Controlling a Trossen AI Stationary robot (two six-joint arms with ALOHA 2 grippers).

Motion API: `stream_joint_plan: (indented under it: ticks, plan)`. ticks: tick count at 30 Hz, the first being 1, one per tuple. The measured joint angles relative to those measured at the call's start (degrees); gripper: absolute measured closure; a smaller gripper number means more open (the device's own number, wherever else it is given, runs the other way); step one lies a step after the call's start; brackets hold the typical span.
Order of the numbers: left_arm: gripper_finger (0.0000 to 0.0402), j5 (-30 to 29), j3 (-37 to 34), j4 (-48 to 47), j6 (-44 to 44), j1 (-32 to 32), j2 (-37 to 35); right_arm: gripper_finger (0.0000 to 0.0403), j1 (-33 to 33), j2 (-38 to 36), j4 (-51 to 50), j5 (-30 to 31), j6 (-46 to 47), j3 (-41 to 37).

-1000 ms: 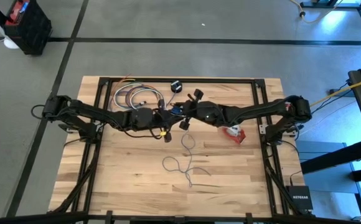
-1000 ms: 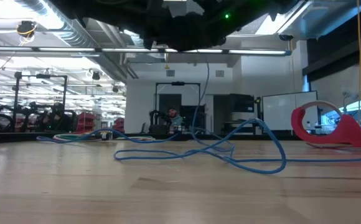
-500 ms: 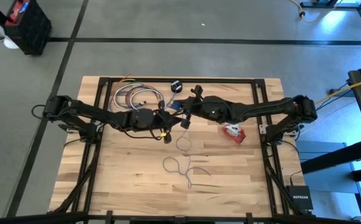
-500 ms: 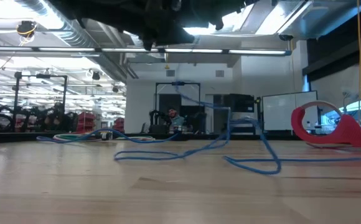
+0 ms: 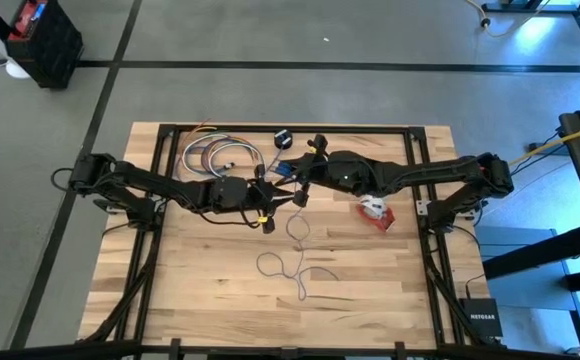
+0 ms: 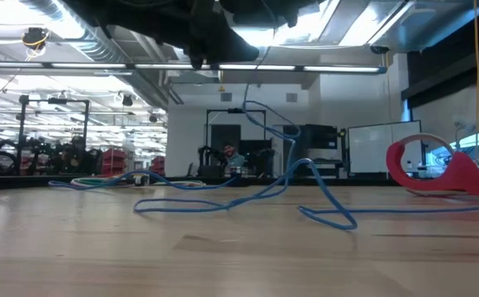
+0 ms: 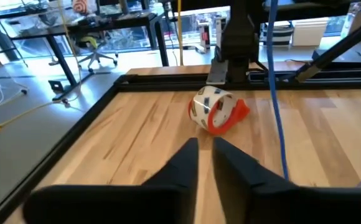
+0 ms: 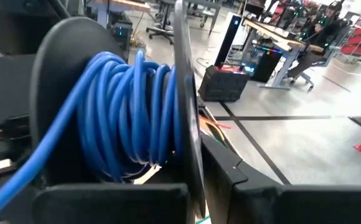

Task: Coil cords
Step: Coil the blue wire onto the spool

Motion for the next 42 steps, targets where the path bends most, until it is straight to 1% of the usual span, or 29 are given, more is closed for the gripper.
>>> stream_joint_plan:
  ticks: [6, 9, 11, 14, 17, 21, 25, 30, 32, 35, 37, 41, 42]
  plan:
    - [0.0273, 0.0, 0.0, 3.2, 0.2, -1.0, 0.3, 0.0384, 0.0, 0.0, -1.0, 0.0, 0.0, 1.2]
    - [0.0245, 0.4, 0.1, 5.3, -0.7, -1.0, 1.2, 0.0384, 0.0, 0.0, -1.1, 0.0, -0.4, 1.2]
    - [0.0234, 2.2, 0.1, 6.7, -0.9, -1.0, 2.0, 0.0384, 0.0, 0.0, -1.0, 0.0, -0.4, 1.2]
    - [0.0227, 4.8, 0.2, 9.2, -1.0, -1.0, 3.0, 0.0384, 0.0, 0.0, -1.4, 0.0, -0.4, 1.2]
    - [0.0228, 5.1, 0.4, 11.8, -1.1, -1.0, 4.2, 0.0384, 0.0, 0.0, -1.6, 0.0, -0.5, 1.2]
    - [0.0230, 5.3, 1.8, 11.8, -0.9, -1.0, 6.6, 0.0384, 0.0, 0.1, -2.1, 0.0, -0.5, 1.2]
    - [0.0231, 7.3, 3.7, 11.6, -0.5, -1.0, 9.3, 0.0384, 0.0, 0.1, -2.7, 0.0, -0.5, 1.2]
    - [0.0231, 7.3, 4.4, 10.7, 0.0, -1.1, 9.7, 0.0384, 0.0, 0.1, -2.8, 0.0, -0.5, 1.2]
    - [0.0236, 7.3, 4.4, 10.6, 0.0, -1.1, 9.7, 0.0384, 0.0, 0.1, -2.8, 0.0, -0.5, 1.2]
    - [0.0263, 7.2, 4.4, 10.6, 0.2, -0.8, 9.7, 0.0384, 0.0, 0.1, -2.8, 0.0, -0.5, 1.2]
    - [0.0296, 7.2, 4.5, 9.8, 1.0, -0.5, 9.7, 0.0384, 0.0, 0.1, -2.7, 0.0, -0.5, 1.1]
    - [0.0380, 7.2, 4.5, 7.7, 1.1, 0.5, 9.7, 0.0384, 0.0, 0.1, -1.9, 0.0, -0.5, 1.2]
    - [0.0390, 7.2, 4.5, 7.5, 0.8, 0.7, 9.7, 0.0384, 0.0, 0.1, -2.0, 0.0, -0.5, 1.2]
